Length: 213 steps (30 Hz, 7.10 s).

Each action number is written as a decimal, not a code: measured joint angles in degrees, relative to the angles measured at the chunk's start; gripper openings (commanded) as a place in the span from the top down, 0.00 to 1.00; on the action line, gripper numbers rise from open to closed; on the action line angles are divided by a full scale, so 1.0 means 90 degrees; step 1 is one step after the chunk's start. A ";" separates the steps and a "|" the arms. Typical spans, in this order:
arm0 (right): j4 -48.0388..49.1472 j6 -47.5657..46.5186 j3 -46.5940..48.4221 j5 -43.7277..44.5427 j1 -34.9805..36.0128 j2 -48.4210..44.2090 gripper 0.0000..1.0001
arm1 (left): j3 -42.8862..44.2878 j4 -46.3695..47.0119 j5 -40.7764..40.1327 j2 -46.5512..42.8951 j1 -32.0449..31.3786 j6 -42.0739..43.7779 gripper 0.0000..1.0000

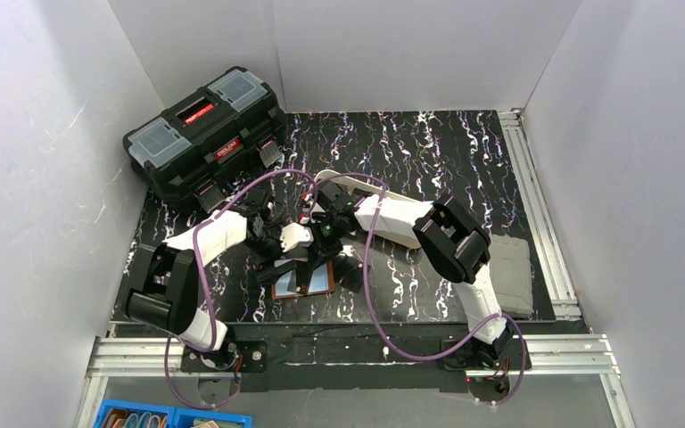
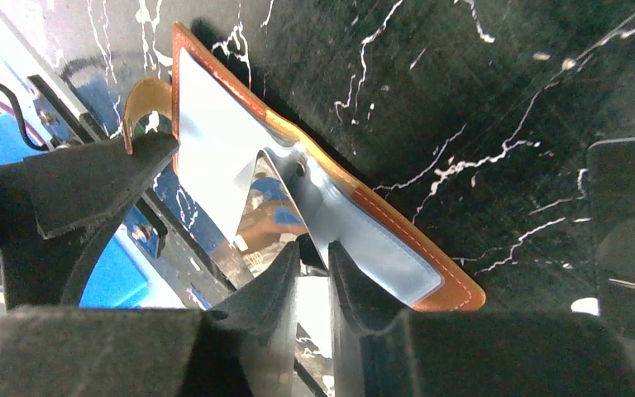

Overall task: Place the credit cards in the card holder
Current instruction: Insert the credit card into the card holder.

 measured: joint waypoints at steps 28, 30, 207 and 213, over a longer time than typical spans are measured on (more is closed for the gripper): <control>0.0712 0.0449 -0.0748 0.0352 0.0005 -0.0554 0.59 | 0.0646 -0.1032 0.1115 -0.1358 0.1416 -0.0075 0.01; 0.0758 0.0457 -0.0862 0.0464 0.0005 -0.0670 0.55 | 0.0112 -0.0945 0.1112 -0.1746 0.1462 0.0056 0.01; 0.4940 0.1821 -0.3043 -0.0976 -0.0160 -0.1013 0.59 | -0.1270 0.0610 0.0197 -0.1498 0.0962 0.1192 0.01; 0.5119 0.1957 -0.2975 -0.1183 -0.0146 -0.0670 0.48 | -0.1287 0.0624 0.0194 -0.1523 0.0959 0.1178 0.01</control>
